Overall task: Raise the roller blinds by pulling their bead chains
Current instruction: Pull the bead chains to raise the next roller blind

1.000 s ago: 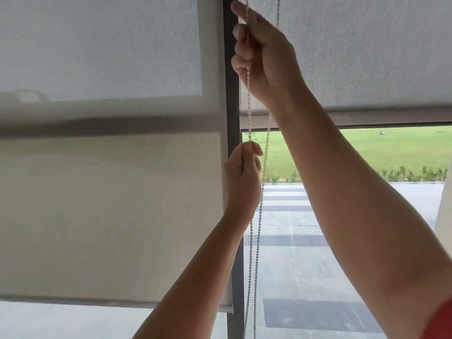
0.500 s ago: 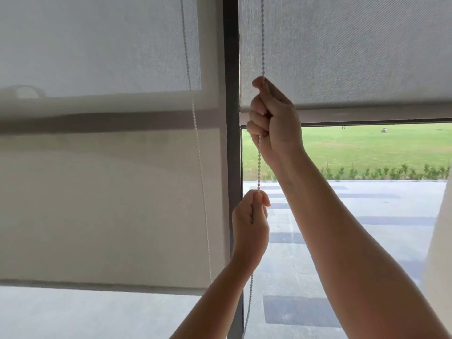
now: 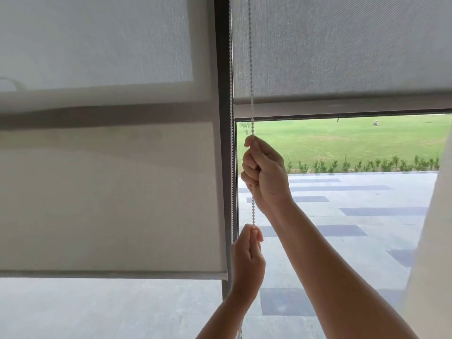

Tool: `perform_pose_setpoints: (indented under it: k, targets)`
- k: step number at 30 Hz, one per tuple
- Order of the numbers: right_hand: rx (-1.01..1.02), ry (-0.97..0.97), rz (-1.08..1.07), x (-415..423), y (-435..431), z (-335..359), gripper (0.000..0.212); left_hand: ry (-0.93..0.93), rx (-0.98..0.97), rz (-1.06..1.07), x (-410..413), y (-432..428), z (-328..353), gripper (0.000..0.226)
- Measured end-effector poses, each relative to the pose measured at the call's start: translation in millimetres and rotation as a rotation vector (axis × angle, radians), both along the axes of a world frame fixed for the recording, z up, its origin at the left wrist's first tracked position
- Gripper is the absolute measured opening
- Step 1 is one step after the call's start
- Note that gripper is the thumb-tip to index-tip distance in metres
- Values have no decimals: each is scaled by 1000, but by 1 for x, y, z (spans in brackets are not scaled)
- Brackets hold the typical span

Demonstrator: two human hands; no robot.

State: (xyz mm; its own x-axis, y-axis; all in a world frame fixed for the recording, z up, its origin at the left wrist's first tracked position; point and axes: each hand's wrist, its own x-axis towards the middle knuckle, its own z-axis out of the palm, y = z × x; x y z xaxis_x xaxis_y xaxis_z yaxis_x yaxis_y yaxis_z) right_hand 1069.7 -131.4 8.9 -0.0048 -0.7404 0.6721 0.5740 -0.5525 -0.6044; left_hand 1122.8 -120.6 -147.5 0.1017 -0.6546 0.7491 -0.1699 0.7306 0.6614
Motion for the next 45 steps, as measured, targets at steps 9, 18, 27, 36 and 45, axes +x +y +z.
perform_pose_setpoints:
  k: [9, 18, 27, 36, 45]
  targets:
    - [183, 69, -56, 12, -11, -97, 25, -142, 163, 19, 23, -9, -92, 37]
    - [161, 394, -201, -1, -41, -30, 14, -213, 258, -257, 38, -25, -32, 29]
    - [172, 431, 101, 15, -27, 126, 9, 28, 108, -379, 32, -19, 102, 13]
    - [98, 221, -20, 19, -2, 187, 20, 204, -25, -303, 24, -5, 122, 24]
    - [-94, -41, -72, 8, 9, 200, 40, 85, -68, -226, 14, -9, 89, 30]
